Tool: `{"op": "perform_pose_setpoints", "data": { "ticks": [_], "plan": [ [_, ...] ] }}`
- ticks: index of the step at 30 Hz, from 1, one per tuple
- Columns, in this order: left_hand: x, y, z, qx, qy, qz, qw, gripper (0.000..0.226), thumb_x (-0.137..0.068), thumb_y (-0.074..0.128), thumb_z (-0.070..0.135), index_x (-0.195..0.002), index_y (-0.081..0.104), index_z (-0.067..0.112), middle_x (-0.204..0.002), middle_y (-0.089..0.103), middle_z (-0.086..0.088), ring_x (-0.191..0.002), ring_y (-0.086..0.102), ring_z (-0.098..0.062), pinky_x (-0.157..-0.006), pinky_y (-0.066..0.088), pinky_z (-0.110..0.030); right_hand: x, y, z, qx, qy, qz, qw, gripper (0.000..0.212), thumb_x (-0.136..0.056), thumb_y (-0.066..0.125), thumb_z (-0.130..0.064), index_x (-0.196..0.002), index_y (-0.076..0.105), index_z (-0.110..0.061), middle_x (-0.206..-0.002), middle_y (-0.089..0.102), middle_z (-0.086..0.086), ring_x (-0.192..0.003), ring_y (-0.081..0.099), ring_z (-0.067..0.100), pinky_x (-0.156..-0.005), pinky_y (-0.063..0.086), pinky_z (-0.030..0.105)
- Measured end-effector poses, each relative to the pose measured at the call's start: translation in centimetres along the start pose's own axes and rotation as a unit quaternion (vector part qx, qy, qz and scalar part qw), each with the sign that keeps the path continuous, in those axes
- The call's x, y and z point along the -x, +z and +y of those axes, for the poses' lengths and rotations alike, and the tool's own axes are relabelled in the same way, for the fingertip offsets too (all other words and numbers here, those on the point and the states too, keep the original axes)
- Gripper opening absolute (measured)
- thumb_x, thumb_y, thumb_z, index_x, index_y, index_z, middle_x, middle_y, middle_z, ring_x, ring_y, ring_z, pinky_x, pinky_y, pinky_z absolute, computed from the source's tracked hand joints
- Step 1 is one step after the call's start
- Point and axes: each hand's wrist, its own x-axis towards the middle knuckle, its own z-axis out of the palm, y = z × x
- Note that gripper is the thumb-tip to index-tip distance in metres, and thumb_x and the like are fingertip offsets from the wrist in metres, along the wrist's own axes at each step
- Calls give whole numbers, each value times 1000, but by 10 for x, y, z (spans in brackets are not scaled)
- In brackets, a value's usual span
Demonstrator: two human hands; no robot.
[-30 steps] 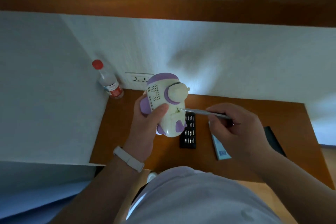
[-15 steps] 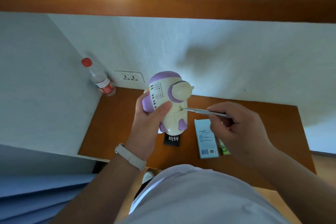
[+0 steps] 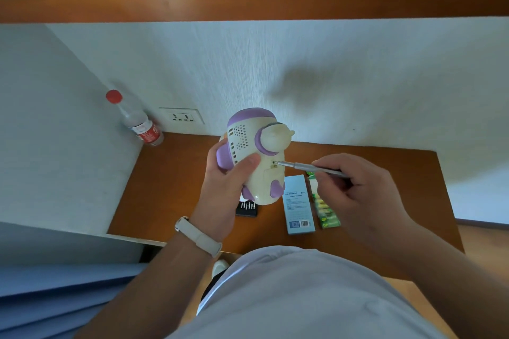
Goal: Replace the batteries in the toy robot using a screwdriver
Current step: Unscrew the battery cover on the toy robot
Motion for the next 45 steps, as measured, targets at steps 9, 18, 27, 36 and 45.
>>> {"op": "perform_pose_setpoints", "data": {
  "ticks": [9, 18, 27, 36, 45],
  "plan": [
    [-3, 2, 0, -27, 17, 11, 999, 75, -73, 85, 39, -134, 44, 28, -118, 66, -2, -108, 69, -22, -75, 61, -32, -4, -6, 3, 58, -13, -33, 998, 11, -89, 67, -9, -99, 73, -12, -76, 62, -13, -66, 59, 15, -55, 34, 10],
    [-6, 9, 6, -80, 59, 10, 995, 64, -64, 83, 41, -116, 46, 44, -97, 68, 22, -100, 69, -5, -67, 61, -28, -25, -13, 3, 82, 19, -108, 991, 21, -88, 41, -46, -87, 55, -30, -77, 58, -17, -77, 60, 13, -56, 31, 14],
    [-6, 15, 14, -105, 71, 24, 992, 63, -71, 86, 30, -118, 46, 43, -97, 68, 22, -98, 69, -5, -70, 63, -34, -43, -19, 18, 152, -13, -117, 981, 55, -77, 14, -76, -71, 46, -32, -60, 56, -9, -55, 55, 8, -48, 30, 18],
    [-8, 18, 14, -119, 71, 28, 990, 65, -69, 85, 34, -119, 45, 41, -95, 67, 26, -95, 69, 0, -68, 62, -29, -45, -19, 15, 112, -24, -140, 984, 18, -93, 49, -43, -78, 40, -37, -69, 51, -12, -69, 57, 10, -54, 30, 15],
    [-14, 20, 18, -93, 64, 25, 993, 69, -59, 87, 48, -115, 47, 44, -95, 68, 21, -97, 70, -6, -69, 61, -29, -52, -19, 20, 177, -23, -123, 976, 49, -80, 14, -73, -66, 38, -32, -56, 49, -10, -51, 51, 8, -48, 26, 14]
  ]
}}
